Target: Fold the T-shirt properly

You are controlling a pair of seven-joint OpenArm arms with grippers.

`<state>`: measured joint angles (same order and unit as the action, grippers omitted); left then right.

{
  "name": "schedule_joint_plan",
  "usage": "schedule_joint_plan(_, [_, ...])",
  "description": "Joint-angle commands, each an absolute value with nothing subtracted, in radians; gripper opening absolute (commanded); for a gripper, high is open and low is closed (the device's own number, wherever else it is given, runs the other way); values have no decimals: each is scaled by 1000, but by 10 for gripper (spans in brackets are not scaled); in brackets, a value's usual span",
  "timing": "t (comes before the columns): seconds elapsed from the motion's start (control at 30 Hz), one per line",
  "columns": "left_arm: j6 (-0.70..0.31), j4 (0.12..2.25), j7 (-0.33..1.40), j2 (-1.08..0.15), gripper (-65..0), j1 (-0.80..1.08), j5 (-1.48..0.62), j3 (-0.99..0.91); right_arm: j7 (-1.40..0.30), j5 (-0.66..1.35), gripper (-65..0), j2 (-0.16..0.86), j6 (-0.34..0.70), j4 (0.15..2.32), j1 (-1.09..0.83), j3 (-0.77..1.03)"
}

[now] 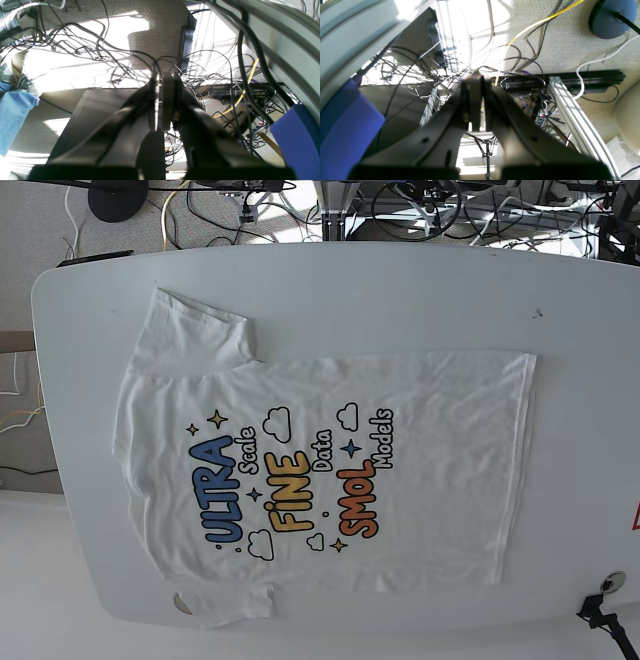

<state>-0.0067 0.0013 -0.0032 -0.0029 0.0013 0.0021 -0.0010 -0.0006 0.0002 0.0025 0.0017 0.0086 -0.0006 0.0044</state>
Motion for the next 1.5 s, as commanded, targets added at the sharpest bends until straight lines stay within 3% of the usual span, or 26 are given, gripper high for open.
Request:
schedule_joint_plan(0.0, [-7,19,-2,-13,-640,9,22,-3,0,5,-641,6,8,18,8,3])
schedule_joint_plan(1.47, [-14,29,-42,-22,-650,24,34,0,-3,-2,-644,14,3,26,9,-28])
